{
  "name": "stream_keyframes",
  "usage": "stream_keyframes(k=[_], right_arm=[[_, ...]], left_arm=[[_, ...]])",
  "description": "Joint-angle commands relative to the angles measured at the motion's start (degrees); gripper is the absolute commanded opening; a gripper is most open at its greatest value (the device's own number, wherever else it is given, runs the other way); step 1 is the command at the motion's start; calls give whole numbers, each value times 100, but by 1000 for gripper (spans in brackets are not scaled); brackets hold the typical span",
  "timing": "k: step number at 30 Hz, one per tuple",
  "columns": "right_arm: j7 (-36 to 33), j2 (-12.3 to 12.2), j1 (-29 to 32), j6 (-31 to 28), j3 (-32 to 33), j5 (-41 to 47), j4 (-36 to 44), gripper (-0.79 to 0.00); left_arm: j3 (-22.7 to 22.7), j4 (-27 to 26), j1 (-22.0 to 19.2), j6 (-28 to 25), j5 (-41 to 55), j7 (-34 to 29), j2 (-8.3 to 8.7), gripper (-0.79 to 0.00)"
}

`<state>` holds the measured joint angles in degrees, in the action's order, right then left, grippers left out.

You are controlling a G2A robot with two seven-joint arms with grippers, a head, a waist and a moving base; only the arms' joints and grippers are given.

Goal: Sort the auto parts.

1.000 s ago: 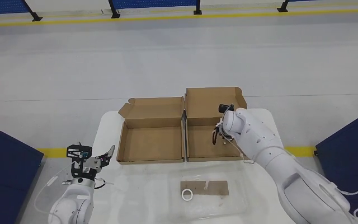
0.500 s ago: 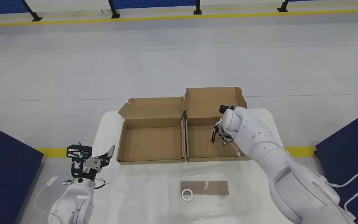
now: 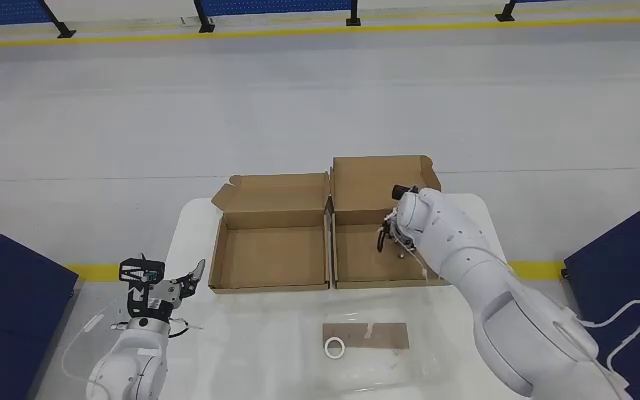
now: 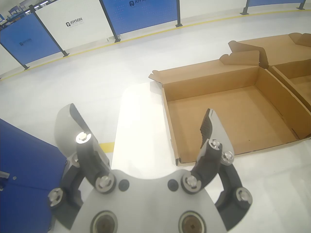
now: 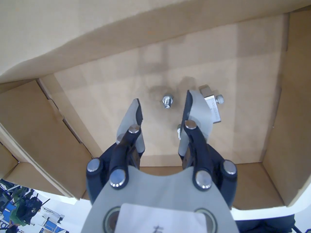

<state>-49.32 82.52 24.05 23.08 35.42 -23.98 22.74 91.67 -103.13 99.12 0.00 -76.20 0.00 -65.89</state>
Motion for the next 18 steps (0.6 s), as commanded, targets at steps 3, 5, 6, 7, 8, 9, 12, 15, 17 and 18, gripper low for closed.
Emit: stream_keyframes(k=[3, 5, 6, 7, 8, 9, 12, 15, 17, 18], right_arm=[[19, -9, -66, -189, 118, 96, -16, 0], [7, -31, -98, -296, 188, 141, 12, 0], [-14, -47, -108, -349, 223, 158, 26, 0], [-31, -66, -124, -407, 260, 173, 58, 0], [-72, -89, -130, -482, 305, 204, 92, 0], [-136, -119, -140, -577, 357, 241, 122, 0], [-313, -236, -155, -859, 543, 354, 251, 0], [-576, -400, -126, -1213, 787, 499, 439, 0], [-783, -538, -75, -1468, 984, 599, 629, 0], [-886, -617, -32, -1585, 1087, 622, 734, 0]], left_arm=[[0, 0, 0, 0, 0, 0, 0, 0], [0, 0, 0, 0, 0, 0, 0, 0], [0, 0, 0, 0, 0, 0, 0, 0], [0, 0, 0, 0, 0, 0, 0, 0], [0, 0, 0, 0, 0, 0, 0, 0], [0, 0, 0, 0, 0, 0, 0, 0], [0, 0, 0, 0, 0, 0, 0, 0], [0, 0, 0, 0, 0, 0, 0, 0], [0, 0, 0, 0, 0, 0, 0, 0], [0, 0, 0, 0, 0, 0, 0, 0]])
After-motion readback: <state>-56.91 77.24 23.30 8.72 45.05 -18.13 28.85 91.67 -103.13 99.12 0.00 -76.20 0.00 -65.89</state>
